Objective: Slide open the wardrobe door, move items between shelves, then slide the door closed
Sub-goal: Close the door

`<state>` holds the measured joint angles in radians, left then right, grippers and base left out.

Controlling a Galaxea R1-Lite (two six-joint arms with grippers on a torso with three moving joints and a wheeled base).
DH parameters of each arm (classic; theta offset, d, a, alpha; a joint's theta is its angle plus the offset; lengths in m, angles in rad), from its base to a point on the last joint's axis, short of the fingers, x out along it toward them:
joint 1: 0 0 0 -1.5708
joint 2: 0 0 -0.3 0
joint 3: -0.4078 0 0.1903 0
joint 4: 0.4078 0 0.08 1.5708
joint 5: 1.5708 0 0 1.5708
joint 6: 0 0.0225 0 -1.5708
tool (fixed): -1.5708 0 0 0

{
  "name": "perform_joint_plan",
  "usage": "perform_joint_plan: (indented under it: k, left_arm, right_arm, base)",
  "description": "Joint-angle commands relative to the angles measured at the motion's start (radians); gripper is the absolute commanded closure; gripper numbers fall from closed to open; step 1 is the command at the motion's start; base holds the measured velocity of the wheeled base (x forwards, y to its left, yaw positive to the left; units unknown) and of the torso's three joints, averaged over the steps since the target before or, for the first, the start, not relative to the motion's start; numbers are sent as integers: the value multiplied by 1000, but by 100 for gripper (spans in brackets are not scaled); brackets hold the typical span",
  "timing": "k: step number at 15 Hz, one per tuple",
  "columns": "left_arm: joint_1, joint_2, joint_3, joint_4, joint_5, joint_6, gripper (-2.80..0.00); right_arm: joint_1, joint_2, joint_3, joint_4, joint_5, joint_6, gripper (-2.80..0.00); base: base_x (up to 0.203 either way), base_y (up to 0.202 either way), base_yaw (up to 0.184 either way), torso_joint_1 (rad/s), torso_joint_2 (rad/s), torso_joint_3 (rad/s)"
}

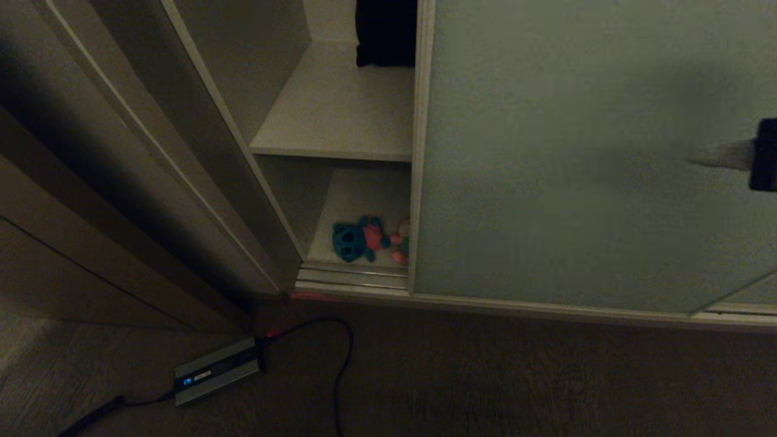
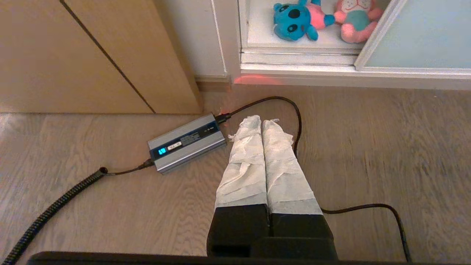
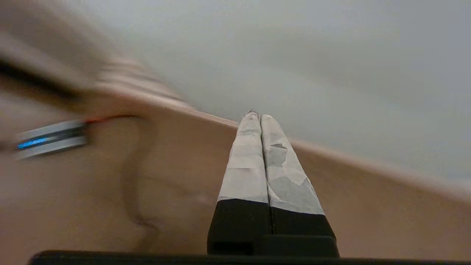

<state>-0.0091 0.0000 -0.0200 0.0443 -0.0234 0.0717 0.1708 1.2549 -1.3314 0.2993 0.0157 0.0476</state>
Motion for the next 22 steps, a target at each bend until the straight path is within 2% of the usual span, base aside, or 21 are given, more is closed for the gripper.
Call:
perform_joint_plan:
  k: [1, 6, 8, 11, 14, 18, 20, 22]
  left_arm:
    - [0, 0, 0, 0, 0, 0, 0]
    - [0, 0, 0, 0, 0, 0, 0]
    - [0, 0, 0, 0, 0, 0, 0]
    - [0, 0, 0, 0, 0, 0, 0]
    - [0, 0, 0, 0, 0, 0, 0]
    - [0, 0, 0, 0, 0, 0, 0]
    - [0, 0, 0, 0, 0, 0, 0]
    - [0, 0, 0, 0, 0, 0, 0]
  right_arm:
    - [-210, -149, 108, 15, -6, -5, 0]
    - [-798, -132, 252, -46, -32, 24, 0]
    - [-974, -29, 231, -86, -36, 51, 0]
    - [-1157, 154, 38, -164, -3, 79, 0]
    - [-1253, 335, -173, -214, 51, 93, 0]
    - [-1289, 557, -381, -339, 108, 99, 0]
    - [-1292, 637, -492, -361, 203, 113, 0]
    - [-1293, 694, -563, -362, 341, 188, 0]
  base:
    - [0, 0, 0, 0, 0, 0]
    - [0, 0, 0, 0, 0, 0]
    - [0, 0, 0, 0, 0, 0]
    - [0, 0, 0, 0, 0, 0]
    - [0, 0, 0, 0, 0, 0]
    - [0, 0, 0, 0, 0, 0]
    - [0, 0, 0, 0, 0, 0]
    - [0, 0, 0, 0, 0, 0]
